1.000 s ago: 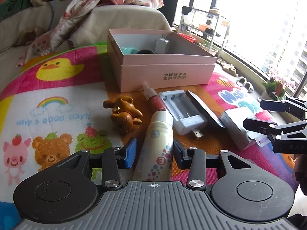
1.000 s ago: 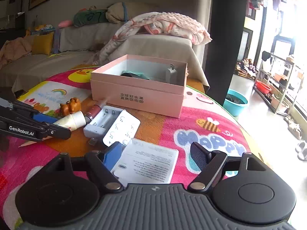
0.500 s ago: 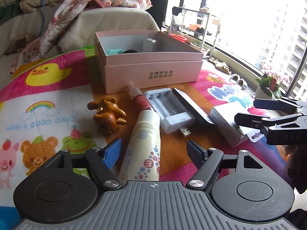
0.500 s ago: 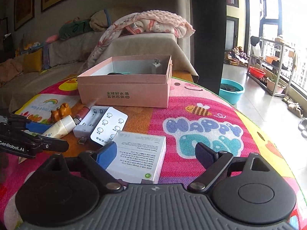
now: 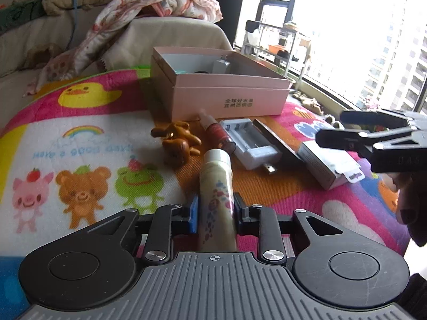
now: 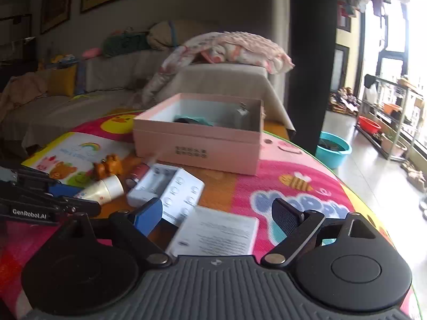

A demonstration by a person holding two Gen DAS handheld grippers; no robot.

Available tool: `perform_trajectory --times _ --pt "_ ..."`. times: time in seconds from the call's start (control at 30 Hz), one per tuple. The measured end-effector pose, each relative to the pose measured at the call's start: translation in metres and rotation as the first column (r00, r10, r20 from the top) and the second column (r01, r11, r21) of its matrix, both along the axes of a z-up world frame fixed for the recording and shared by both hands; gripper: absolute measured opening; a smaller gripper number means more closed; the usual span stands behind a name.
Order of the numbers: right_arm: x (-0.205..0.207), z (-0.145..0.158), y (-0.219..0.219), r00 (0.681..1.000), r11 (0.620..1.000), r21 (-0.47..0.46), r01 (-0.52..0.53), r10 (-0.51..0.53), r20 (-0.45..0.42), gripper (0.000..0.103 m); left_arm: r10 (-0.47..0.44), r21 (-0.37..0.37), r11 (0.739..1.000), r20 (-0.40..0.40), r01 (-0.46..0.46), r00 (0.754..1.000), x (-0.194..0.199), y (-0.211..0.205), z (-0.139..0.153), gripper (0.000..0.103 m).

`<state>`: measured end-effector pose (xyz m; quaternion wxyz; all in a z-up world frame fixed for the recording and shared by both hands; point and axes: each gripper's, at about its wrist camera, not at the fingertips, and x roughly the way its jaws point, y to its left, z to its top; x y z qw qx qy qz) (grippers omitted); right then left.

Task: Organize rigid objects
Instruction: 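Lift the cream tube upright with the left tool while the right tool nudges the white box, then grasp the brown toy dog with the right tool while the left tool holds the tube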

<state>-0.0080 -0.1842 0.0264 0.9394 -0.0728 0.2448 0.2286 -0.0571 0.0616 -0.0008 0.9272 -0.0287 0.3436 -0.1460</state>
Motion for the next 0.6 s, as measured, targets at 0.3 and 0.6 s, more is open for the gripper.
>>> perform_trajectory --times 0.3,0.6 --pt "0.046 0.011 0.11 0.961 0.968 -0.02 -0.251 0.246 -0.129 0.09 0.003 -0.077 0.997 0.01 -0.002 1.0 -0.019 0.014 -0.003 0.028" --pt "0.07 -0.01 0.147 0.924 0.961 -0.043 -0.274 0.251 -0.289 0.035 0.011 -0.143 0.99 0.004 -0.01 1.0 -0.019 0.023 -0.006 0.028"
